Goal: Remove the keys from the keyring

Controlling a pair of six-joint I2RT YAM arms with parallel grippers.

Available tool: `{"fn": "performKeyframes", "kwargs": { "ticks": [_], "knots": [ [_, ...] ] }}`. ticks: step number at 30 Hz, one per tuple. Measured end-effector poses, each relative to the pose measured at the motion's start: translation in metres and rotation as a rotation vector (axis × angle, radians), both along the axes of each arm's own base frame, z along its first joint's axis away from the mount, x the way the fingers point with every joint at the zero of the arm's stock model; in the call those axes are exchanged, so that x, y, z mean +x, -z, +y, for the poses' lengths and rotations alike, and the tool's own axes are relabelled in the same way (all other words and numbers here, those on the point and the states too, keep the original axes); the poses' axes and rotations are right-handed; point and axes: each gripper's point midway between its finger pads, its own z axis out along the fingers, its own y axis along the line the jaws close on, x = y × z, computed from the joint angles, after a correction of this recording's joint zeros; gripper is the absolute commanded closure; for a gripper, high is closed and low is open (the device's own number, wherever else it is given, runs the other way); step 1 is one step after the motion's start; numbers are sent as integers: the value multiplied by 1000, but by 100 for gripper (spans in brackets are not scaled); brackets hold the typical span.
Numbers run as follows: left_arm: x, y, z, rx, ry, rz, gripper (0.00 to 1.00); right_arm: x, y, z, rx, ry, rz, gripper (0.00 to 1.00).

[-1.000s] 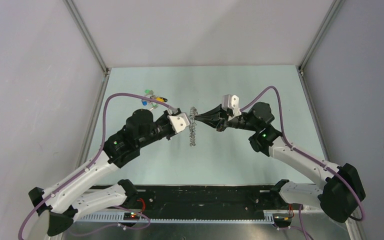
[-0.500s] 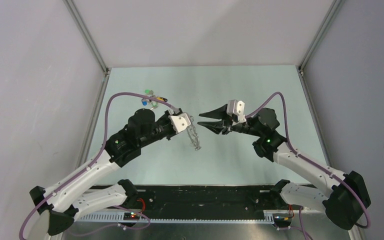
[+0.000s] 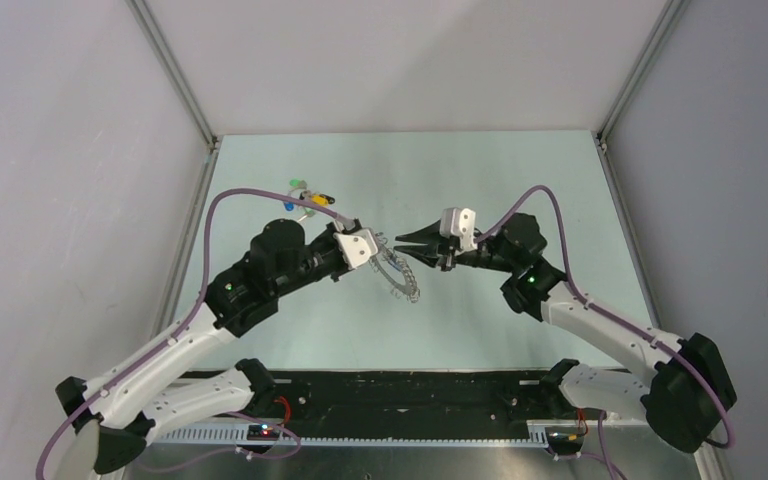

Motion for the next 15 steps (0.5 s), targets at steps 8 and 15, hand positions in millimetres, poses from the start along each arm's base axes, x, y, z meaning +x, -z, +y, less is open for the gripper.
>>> {"fn": "performKeyframes", "kwargs": {
  "ticks": [8,15],
  "knots": [
    [-3,-2,0,-8,12,-3,100,9,19,15,-46,-32,43,61],
    [-4,-3,-1,-11,20,-4,100,12,18,25,-47,-62,45,66]
  ]
}}
